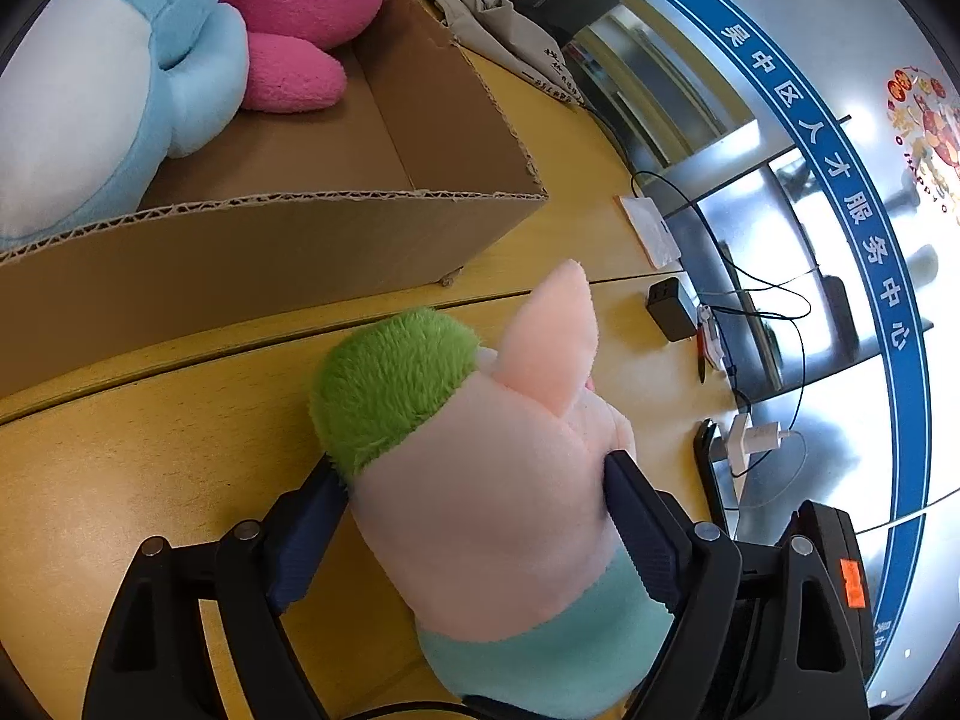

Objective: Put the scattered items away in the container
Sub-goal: 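Close both grippers on the pig plush and lift it, then lower the pig into the box beside the blue bear and open both grippers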

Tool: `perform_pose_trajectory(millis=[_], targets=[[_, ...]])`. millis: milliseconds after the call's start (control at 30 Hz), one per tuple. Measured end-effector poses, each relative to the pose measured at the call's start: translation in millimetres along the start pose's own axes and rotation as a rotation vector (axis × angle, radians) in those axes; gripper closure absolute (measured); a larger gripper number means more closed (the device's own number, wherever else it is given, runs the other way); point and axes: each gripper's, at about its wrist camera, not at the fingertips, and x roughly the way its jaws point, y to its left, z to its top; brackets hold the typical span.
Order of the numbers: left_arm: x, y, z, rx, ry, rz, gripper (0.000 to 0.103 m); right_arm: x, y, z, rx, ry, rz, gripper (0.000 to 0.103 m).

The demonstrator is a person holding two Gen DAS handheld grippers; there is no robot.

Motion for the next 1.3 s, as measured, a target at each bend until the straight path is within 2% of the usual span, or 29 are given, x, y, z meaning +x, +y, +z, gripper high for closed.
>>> perform_pose_trajectory(millis=[133, 300, 400, 533, 667, 833, 933, 1033, 1167, 1300], targets=[[-11.0, -10.0, -4.4, 0.035, -0.019, -0.008, 0.027, -6.5, 4.5, -1.0, -0.022, -0.032, -0.015, 0.024], [-49.0, -40.9, -8.2, 0.129, -0.098, 0.029, 0.029, -24.3, 11.5, 0.6, -0.06, -0.098, -0.011, 0.027], [-81.3, -60.9, 0.9, 0.189, -0.176, 0.052, 0.029, -31.3, 12.0, 31.5, -0.085, -0.166, -0.007, 0.027], [-125.6, -82.6, 32.3, 0.272, -0.282, 0.074, 0.029, -39.4, 11.1, 78.7, -0.113, -0.258, 0.0, 0.027], [-157.3, -89.4, 78.7, 0.334, -0.369, 0.123, 0.029, -47.5, 10.2, 125.9, -0.142, -0.35, 0.007, 0.027], [-153.5, -61.3, 148.6, 0.313, -0.386, 0.167, 0.028, -51.2, 7.3, 183.3, -0.173, -0.452, 0.013, 0.027], [-135.9, -38.7, 178.0, 0.289, -0.358, 0.182, 0.028, -18.6, -4.9, 206.5, -0.168, -0.436, 0.005, 0.027], [-103.9, -12.2, 196.4, 0.25, -0.298, 0.203, 0.028, 11.2, -15.3, 206.1, -0.132, -0.385, 0.025, 0.027], [-48.8, 22.4, 202.1, 0.191, -0.184, 0.22, 0.028, 54.3, -23.5, 193.5, -0.069, -0.231, -0.019, 0.025], [-26.3, 16.0, 190.4, 0.27, -0.178, 0.309, 0.028, 58.8, -25.9, 179.8, -0.06, -0.189, -0.084, 0.019]])
